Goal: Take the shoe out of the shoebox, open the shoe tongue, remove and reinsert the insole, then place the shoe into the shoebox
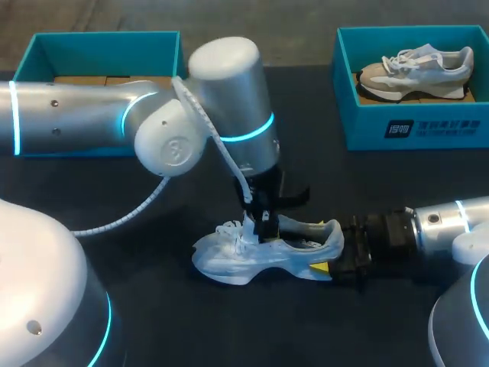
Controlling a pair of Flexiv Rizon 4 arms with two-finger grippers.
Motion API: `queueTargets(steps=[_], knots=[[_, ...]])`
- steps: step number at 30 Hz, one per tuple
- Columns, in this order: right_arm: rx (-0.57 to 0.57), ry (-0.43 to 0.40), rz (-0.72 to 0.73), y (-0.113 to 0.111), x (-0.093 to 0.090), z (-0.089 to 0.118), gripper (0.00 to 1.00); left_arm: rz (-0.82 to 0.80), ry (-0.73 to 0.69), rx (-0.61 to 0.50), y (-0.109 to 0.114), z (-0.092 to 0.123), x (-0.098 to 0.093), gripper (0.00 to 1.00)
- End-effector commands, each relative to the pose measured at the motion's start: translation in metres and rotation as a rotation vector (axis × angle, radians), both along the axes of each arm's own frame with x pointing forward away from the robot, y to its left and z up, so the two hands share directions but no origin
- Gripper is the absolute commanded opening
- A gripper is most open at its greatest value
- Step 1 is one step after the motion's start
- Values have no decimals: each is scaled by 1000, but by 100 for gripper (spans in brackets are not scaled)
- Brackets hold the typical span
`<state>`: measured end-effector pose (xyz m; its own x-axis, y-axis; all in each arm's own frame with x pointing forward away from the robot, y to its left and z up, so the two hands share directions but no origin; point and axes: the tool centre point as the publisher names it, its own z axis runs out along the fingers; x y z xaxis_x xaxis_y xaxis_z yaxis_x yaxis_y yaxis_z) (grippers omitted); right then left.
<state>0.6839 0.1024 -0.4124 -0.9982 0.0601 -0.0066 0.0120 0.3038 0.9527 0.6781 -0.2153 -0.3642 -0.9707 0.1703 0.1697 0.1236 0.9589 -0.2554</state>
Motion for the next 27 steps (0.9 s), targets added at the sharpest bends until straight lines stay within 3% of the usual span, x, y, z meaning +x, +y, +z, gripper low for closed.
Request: queueTargets(steps=[1,17,27], knots=[[-3,-1,-2,0,-2,-1,0,-12,41,-87,7,2,2,0],[-3,-1,-2,0,-2,-1,0,-95,111,-192,4,25,-7,0],[-3,-1,-2,0,-2,-1,0,-106,74,-177,-6,35,-10,0]])
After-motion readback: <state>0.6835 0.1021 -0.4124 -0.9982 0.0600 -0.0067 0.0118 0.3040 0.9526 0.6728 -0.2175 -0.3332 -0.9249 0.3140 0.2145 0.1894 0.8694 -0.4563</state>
